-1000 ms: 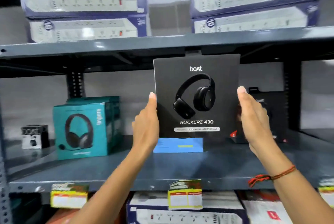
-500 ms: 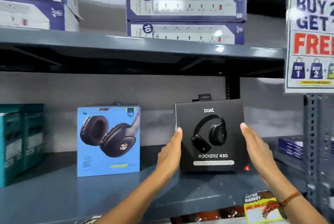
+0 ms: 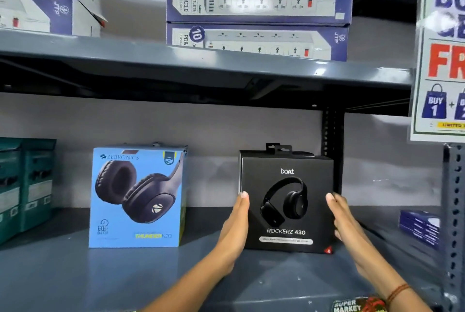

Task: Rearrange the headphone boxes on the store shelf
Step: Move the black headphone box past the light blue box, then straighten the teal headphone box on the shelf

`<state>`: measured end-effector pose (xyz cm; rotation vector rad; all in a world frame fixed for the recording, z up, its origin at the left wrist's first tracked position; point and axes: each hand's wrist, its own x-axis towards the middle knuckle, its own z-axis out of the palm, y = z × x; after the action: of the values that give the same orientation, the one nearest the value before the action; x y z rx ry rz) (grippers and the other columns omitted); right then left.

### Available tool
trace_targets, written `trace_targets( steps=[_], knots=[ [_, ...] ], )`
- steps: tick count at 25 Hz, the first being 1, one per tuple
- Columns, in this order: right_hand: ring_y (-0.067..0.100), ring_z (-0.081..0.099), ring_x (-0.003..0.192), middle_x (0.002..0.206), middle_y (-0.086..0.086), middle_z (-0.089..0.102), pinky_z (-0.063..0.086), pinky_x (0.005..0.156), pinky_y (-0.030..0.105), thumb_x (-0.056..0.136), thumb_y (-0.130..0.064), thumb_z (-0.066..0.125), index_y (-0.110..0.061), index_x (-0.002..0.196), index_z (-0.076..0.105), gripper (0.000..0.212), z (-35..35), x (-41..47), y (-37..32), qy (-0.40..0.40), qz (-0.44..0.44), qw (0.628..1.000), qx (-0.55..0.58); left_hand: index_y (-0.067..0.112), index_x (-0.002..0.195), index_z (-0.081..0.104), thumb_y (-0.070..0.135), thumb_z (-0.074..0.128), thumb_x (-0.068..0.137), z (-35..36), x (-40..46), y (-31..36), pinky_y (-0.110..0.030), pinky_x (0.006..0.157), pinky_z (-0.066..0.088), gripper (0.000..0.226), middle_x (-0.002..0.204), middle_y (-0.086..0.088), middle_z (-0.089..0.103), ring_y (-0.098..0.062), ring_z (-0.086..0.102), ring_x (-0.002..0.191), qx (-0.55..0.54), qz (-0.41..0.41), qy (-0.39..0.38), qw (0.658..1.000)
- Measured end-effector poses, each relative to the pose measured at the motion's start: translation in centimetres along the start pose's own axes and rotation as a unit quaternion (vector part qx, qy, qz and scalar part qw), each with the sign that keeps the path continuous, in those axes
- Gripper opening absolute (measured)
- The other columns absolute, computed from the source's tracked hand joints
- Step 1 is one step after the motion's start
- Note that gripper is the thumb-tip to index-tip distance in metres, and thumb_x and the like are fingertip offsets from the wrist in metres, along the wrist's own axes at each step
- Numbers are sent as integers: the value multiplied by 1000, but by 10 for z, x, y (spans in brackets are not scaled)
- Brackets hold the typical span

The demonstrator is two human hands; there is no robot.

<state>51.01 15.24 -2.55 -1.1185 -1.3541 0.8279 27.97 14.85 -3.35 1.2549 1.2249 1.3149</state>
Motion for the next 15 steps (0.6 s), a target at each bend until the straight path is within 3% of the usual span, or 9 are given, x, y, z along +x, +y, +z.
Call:
trace_targets(
  steps=[2, 3, 5, 8, 10, 13, 15],
  knots=[
    [14, 25, 148, 156, -19, 28, 20, 121, 44, 86, -73, 42, -44, 151, 24, 73, 4, 0, 0, 8, -4, 1000, 15, 52, 159, 32, 109, 31, 57, -2, -6, 5, -50, 134, 16, 116, 172, 19, 30, -14, 26, 161, 0, -3, -3, 1000],
    [14, 26, 148, 155, -19, 28, 20, 121, 43, 88, -70, 42, -45, 151, 24, 70, 8, 0, 0, 42, -20, 999, 15, 50, 161, 29, 101, 29, 73, -5, -14, 10, -48, 134, 14, 101, 173, 19, 27, -14, 23, 162, 3, 6, -2, 1000],
    [18, 27, 149, 161, -12, 27, 21, 120, 44, 88, -67, 42, -44, 152, 19, 72, 18, -5, -4, 160, -90, 983, -7, 43, 164, 24, 73, 28, 101, -14, -31, 20, -41, 134, 12, 70, 174, 18, 23, -13, 18, 163, 7, 41, 30, 999],
    [15, 16, 152, 166, -4, 18, 14, 123, 44, 92, -52, 42, -31, 155, 14, 73, 65, -24, -38, 253, -226, 941, -22, 41, 165, 19, 55, 29, 109, -53, -56, 38, -33, 131, 10, 58, 172, 23, 22, -6, 17, 162, 27, 135, 82, 987],
    [12, 14, 152, 164, -4, 20, 12, 123, 41, 92, -46, 43, -26, 156, 18, 71, 118, -45, -69, 235, -293, 927, 17, 41, 164, 21, 49, 32, 110, -97, -72, 54, -26, 128, 14, 56, 162, 32, 26, 2, 20, 158, 24, 202, 117, 972],
    [10, 27, 144, 155, -7, 33, 16, 123, 46, 88, -49, 48, -33, 153, 26, 71, 230, -81, -111, 117, -327, 933, 96, 33, 163, 29, 35, 38, 112, -201, -94, 74, 2, 109, 20, 52, 148, 39, 30, 33, 31, 132, 29, 313, 229, 921],
    [4, 24, 147, 159, -13, 29, 16, 123, 40, 83, -52, 53, -34, 152, 28, 75, 292, -102, -126, 9, -330, 937, 117, 28, 164, 29, 31, 40, 112, -268, -105, 80, -3, 115, 19, 53, 163, 27, 30, 27, 29, 137, 38, 357, 313, 879]
  ],
)
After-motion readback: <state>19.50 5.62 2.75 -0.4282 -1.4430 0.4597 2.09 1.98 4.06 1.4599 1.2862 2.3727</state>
